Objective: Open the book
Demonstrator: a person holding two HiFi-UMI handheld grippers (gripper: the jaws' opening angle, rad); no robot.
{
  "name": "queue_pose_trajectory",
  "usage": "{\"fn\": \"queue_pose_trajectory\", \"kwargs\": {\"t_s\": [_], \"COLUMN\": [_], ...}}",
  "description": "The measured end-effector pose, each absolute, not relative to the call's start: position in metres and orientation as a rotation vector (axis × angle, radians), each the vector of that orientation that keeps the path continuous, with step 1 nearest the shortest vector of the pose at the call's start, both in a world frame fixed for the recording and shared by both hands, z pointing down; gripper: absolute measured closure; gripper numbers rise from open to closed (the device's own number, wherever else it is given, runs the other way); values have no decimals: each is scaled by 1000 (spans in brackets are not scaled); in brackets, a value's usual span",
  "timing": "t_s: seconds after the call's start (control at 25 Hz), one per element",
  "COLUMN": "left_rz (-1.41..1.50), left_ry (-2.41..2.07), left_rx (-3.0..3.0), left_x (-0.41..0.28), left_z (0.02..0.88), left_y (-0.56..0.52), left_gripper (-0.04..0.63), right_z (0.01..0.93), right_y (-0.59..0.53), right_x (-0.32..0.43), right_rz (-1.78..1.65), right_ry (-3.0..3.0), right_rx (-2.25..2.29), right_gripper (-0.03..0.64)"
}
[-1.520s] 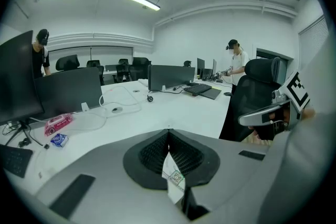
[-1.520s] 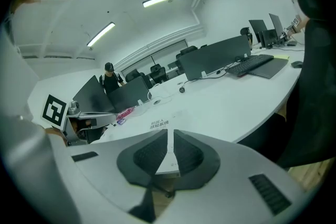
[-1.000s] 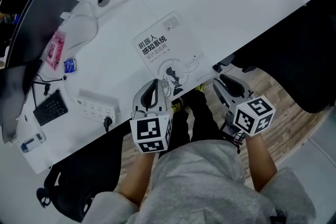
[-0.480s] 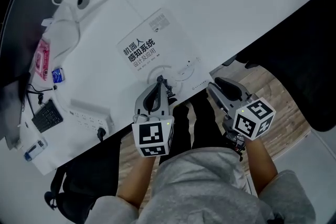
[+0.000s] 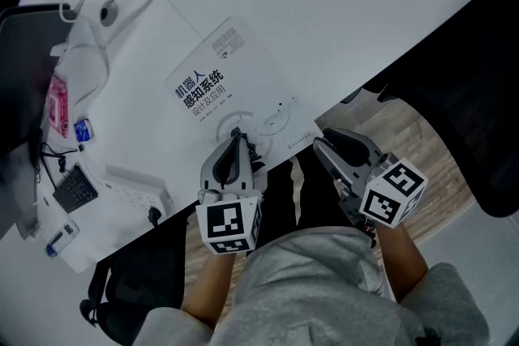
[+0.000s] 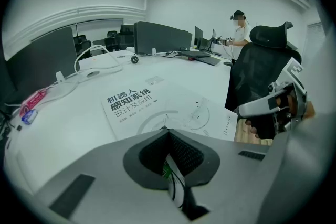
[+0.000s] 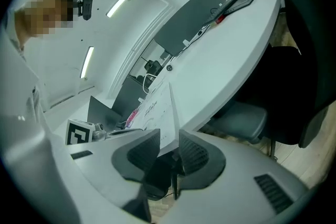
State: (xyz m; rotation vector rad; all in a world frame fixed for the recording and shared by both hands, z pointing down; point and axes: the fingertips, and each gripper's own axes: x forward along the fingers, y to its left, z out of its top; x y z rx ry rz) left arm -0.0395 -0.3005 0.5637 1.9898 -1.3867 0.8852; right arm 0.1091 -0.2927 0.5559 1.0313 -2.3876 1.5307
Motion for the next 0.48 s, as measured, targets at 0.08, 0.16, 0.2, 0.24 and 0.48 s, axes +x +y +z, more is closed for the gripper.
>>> {"fn": "queue_pose_trajectory", "kwargs": {"t_s": [0.08, 0.16, 0.2, 0.24, 0.48], "left_rz": [889, 889, 888, 886, 887], "left_ry": [-1388, -1389, -1388, -1388, -1396], "left_rx": [1985, 1979, 1975, 1971, 1957], "left_x": [-39, -39, -39, -39, -40], "left_z": [563, 563, 563, 563, 564], "left_y": [-300, -300, -301, -301, -300], "left_gripper": [586, 586, 586, 586, 586], "right_z": [554, 552, 550, 547, 534], "right_y": [-292, -291, -291, -291, -288], "right_x": [109, 109, 109, 109, 100], "right_rz": [1521, 1524, 1532, 1544, 1615], "right_ry": [-2393, -2399, -2409, -2423, -2504], "right_rx": [1016, 994, 980, 963, 798], "right_gripper": [499, 499, 499, 499, 499]}}
